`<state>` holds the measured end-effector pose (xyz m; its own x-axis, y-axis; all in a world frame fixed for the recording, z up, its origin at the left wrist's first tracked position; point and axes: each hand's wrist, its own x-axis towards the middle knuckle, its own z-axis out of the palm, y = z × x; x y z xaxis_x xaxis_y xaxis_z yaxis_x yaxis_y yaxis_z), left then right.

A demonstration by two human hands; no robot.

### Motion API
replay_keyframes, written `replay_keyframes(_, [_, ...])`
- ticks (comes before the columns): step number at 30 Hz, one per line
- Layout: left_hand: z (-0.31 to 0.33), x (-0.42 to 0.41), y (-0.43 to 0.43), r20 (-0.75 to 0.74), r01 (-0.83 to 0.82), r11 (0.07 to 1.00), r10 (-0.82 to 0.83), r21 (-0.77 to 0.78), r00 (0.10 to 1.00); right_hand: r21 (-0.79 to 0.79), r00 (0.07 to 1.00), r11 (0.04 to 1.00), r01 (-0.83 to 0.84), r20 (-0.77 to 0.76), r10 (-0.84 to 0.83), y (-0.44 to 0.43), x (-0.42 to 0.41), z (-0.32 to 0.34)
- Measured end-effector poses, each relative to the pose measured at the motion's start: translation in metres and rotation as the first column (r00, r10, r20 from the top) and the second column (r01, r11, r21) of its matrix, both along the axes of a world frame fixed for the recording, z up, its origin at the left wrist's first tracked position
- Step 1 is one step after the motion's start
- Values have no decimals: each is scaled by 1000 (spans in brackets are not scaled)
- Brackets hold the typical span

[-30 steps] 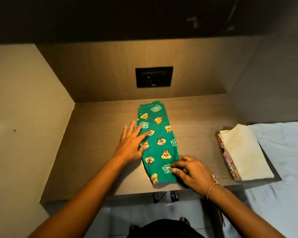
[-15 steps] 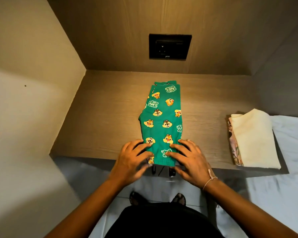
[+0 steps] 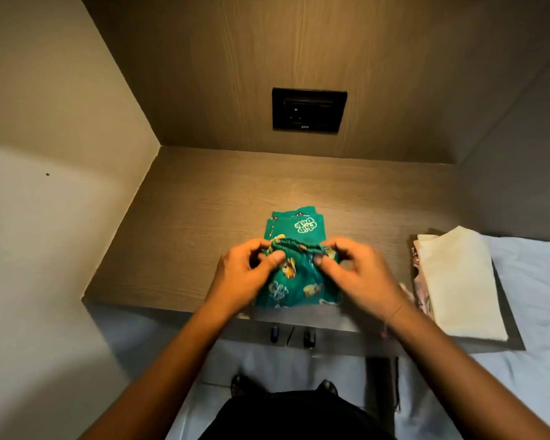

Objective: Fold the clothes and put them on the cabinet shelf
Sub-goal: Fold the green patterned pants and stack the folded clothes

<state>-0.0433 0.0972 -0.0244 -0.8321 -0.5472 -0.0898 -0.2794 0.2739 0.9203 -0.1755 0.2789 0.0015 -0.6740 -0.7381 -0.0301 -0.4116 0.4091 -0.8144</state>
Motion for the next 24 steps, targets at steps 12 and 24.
replay_keyframes(12, [-39,-63,-25,575,128,839,244,-529,781,353,940,877,325,-221,-259,-50,-42,-55])
replay_keyframes(24, [-32,-64,-11,203,-168,985,159,32,966,-24,873,910,415,291,-391,-53,-7,-62])
